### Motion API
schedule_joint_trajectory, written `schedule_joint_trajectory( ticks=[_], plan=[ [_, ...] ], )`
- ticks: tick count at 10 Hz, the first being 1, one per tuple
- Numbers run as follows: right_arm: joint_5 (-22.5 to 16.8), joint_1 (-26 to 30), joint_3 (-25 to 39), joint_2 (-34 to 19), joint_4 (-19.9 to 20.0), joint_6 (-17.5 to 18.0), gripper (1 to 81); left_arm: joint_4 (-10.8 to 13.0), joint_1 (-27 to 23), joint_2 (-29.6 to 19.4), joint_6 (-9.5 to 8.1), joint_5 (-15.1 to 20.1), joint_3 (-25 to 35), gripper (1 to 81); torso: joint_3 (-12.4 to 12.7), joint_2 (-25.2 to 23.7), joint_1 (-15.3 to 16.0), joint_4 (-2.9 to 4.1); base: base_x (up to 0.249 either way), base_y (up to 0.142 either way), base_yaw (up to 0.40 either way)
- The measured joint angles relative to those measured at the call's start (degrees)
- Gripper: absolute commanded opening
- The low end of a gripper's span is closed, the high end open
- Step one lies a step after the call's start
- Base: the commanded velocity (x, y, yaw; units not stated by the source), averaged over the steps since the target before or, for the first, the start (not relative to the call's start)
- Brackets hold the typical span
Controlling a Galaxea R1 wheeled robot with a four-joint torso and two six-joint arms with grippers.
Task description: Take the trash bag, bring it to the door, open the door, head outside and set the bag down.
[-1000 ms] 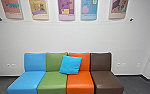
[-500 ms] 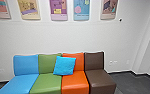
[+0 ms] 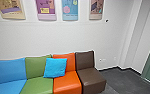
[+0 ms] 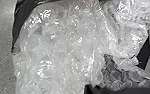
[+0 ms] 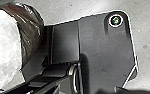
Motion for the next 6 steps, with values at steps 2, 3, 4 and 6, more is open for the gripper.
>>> schedule_joint_trajectory(
  ticks=[2, 3, 4, 6],
  plan=[
    [0.00, 0.00, 0.00, 0.00, 0.00, 0.00, 81.1, 0.00, -0.02, 0.02, 0.00, -0.02, 0.00, 1.0, 0.00, 0.00, 0.00, 0.00, 0.000, 0.000, -0.321],
    [-0.02, -0.02, 0.00, 0.00, 0.00, 0.00, 81.1, 0.00, 0.00, 0.02, 0.00, 0.00, 0.00, 1.0, 0.00, 0.00, 0.00, 0.00, 0.000, 0.000, -0.327],
    [0.01, 0.00, 0.00, 0.00, 0.00, 0.00, 81.1, 0.00, 0.00, 0.02, 0.00, 0.00, 0.00, 1.0, 0.00, 0.00, 0.00, 0.00, 0.000, 0.000, -0.332],
    [0.04, -0.02, 0.00, 0.02, 0.00, 0.00, 81.1, 0.02, 0.00, 0.02, 0.00, 0.00, 0.00, 1.0, 0.00, 0.00, 0.00, 0.00, 0.000, 0.000, -0.352]
  ],
)
